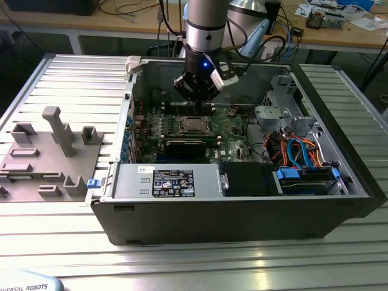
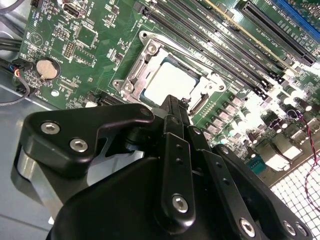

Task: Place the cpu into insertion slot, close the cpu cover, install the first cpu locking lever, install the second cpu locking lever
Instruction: 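Install the first cpu locking lever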

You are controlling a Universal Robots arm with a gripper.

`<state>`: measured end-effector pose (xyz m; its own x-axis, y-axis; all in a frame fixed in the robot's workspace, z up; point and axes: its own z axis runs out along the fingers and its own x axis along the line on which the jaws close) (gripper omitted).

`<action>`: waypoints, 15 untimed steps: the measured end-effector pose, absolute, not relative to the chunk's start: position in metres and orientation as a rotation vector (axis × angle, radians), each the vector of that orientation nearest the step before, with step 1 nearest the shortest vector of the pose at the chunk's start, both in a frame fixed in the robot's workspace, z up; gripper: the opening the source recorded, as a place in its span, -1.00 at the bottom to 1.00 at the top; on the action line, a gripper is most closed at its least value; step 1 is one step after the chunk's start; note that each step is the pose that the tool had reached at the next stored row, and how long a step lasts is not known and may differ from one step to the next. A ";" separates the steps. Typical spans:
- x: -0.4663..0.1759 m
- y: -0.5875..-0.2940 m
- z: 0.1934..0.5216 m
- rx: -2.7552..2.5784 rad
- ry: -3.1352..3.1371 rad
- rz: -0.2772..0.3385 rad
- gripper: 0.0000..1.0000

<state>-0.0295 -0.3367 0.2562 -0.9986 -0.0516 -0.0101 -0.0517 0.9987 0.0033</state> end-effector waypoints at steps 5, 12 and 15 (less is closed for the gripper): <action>-0.033 -0.337 0.256 -0.081 3.131 0.006 -0.79; -0.037 -0.337 0.256 -0.081 3.131 0.006 -0.79; -0.038 -0.337 0.256 -0.081 3.131 0.006 -0.79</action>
